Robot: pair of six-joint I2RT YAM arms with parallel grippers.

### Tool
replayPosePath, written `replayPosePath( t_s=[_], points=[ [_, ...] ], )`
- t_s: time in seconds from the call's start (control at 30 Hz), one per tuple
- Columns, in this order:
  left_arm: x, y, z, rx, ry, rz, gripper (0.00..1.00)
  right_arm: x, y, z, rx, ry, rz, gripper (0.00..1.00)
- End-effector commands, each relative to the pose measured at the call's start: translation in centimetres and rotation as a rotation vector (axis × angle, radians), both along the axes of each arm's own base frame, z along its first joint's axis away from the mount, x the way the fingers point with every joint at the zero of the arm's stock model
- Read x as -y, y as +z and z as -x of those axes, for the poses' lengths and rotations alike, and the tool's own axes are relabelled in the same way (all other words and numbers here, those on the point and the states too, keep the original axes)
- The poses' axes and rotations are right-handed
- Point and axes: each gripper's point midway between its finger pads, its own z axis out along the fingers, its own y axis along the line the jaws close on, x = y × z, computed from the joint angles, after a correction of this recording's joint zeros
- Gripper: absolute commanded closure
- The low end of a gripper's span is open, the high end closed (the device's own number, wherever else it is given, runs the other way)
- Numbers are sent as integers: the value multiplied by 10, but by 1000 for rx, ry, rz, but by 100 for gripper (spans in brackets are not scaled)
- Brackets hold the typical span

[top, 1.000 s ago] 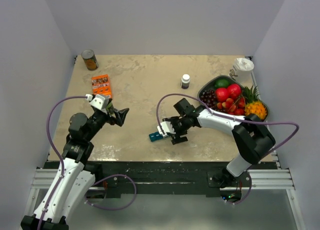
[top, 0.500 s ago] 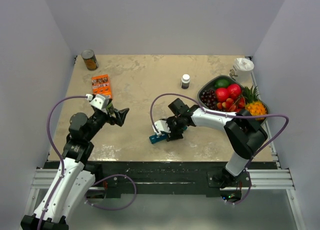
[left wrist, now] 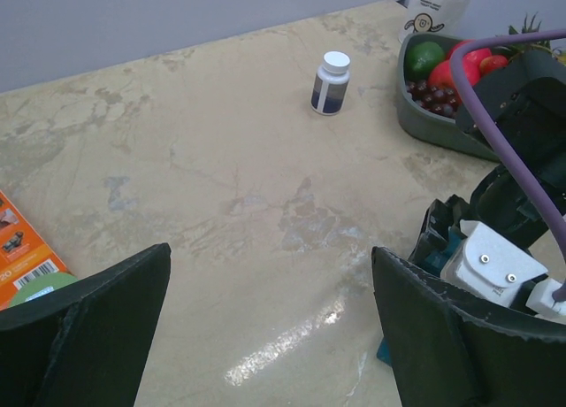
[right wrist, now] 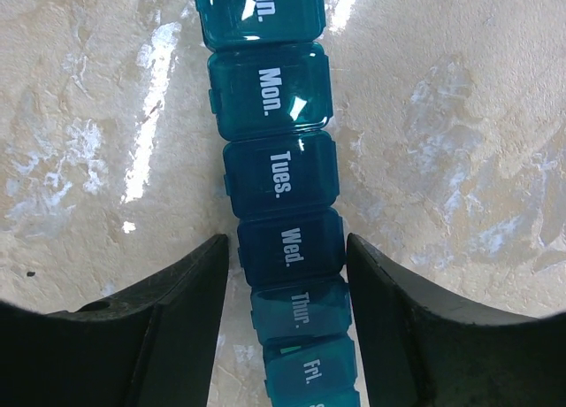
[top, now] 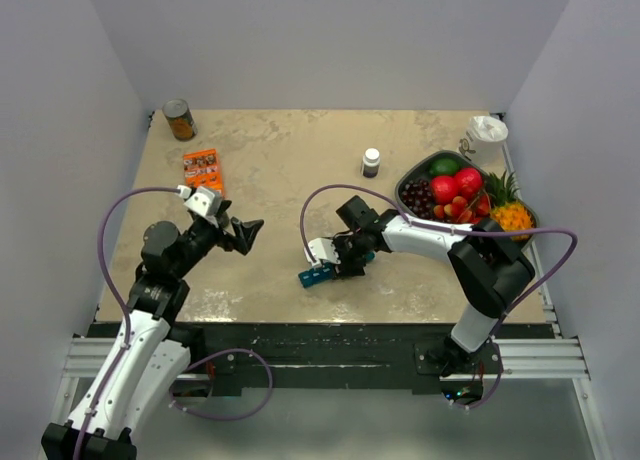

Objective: Sort the pills into containers

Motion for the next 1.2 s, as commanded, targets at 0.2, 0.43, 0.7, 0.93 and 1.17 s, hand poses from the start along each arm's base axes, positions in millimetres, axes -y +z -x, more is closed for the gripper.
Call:
replayPosePath(
  t_s=[0.2, 0.43, 0.7, 0.93, 1.17],
  points=[
    [34, 12, 22, 25, -220, 90, 1, -8, 9, -9, -8, -61, -39, 48],
    [60, 1, 39, 84, -427, 97, 3, 4, 15, -23, -72, -199, -85, 60],
    [86, -34, 38, 169, -555, -106, 8, 11, 22, -25, -82, -212, -119, 65],
    [109, -79, 39, 85, -650, -264, 9, 11, 24, -22, -72, -189, -132, 65],
    [119, -99, 46, 143, -717, -371, 9, 11, 28, -16, -52, -144, -152, 65]
  ],
)
